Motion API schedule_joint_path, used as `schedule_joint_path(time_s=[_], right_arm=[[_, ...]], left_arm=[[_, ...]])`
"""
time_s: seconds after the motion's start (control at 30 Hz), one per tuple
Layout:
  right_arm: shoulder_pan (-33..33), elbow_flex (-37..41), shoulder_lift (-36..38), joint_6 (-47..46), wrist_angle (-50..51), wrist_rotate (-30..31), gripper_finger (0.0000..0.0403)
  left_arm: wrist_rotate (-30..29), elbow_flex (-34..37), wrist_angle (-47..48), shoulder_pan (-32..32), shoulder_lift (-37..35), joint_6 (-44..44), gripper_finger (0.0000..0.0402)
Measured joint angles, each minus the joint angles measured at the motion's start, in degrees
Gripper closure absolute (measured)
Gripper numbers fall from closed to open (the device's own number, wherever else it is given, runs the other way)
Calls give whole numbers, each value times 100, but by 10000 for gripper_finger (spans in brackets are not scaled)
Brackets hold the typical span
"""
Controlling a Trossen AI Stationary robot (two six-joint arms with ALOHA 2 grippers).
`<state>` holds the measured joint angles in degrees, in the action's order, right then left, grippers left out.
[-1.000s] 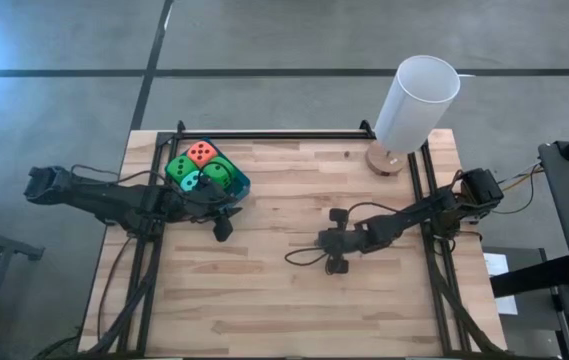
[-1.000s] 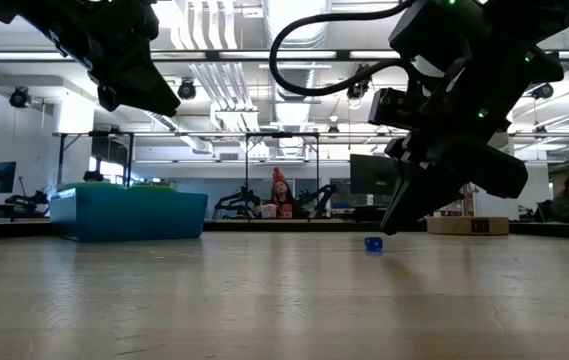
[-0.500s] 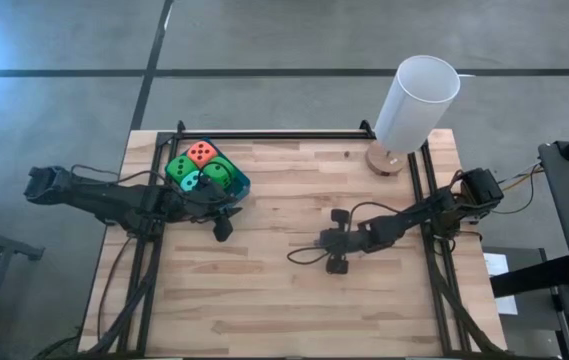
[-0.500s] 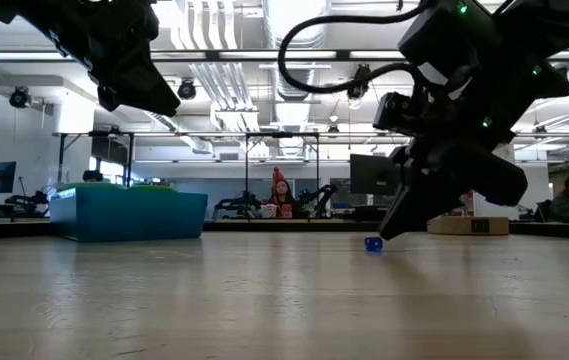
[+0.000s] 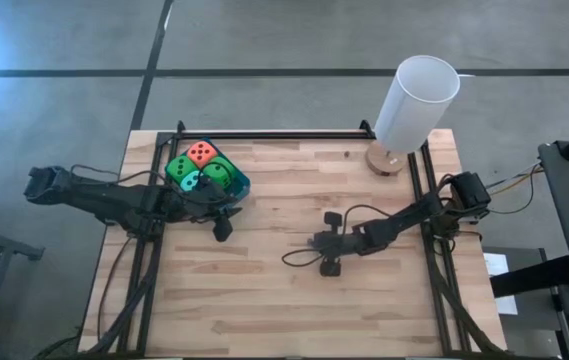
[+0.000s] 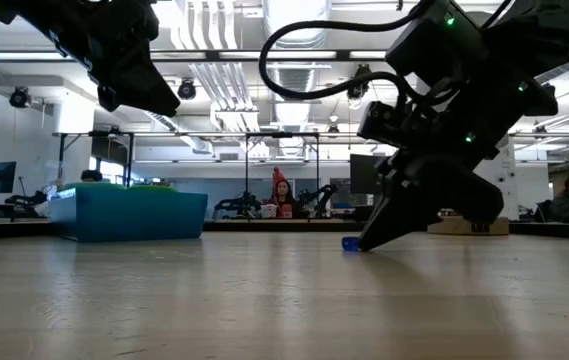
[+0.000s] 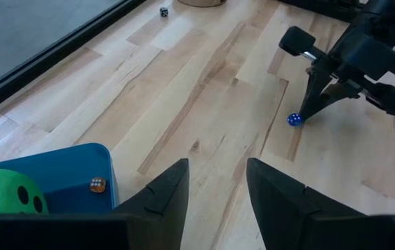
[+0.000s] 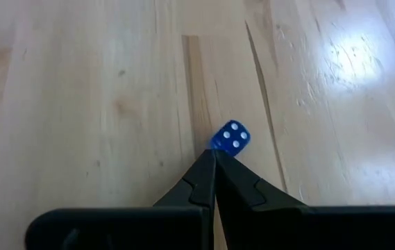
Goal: Pick & Place Dice
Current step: Put the small blue dice into the blue bin
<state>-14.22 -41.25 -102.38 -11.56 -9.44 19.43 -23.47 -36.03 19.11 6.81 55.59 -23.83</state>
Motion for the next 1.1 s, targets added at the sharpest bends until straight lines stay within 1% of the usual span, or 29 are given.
schedule_joint_path(time_s=[0.13,0.33,0.43,0.63,0.8,0.97,1.1], right_arm=[[5,-74,-14,20,-91,-42,394],[0,-93,-164,175,-620,-51,394],[5,-264,-350,283,-811,-37,394],[-2,-792,-862,598,-824,-40,394],[-4,-1146,-1087,881,-734,-41,394],[-15,-1235,-1003,927,-707,-38,394],[-15,-1119,-720,927,-715,1,394]], left_arm=[[0,0,0,0,0,0,247],[0,0,0,0,0,0,252],[3,0,-2,0,0,0,254],[5,0,-2,0,2,0,249],[8,0,2,0,2,0,248],[26,0,14,0,11,2,254],[64,0,17,0,45,0,256]])
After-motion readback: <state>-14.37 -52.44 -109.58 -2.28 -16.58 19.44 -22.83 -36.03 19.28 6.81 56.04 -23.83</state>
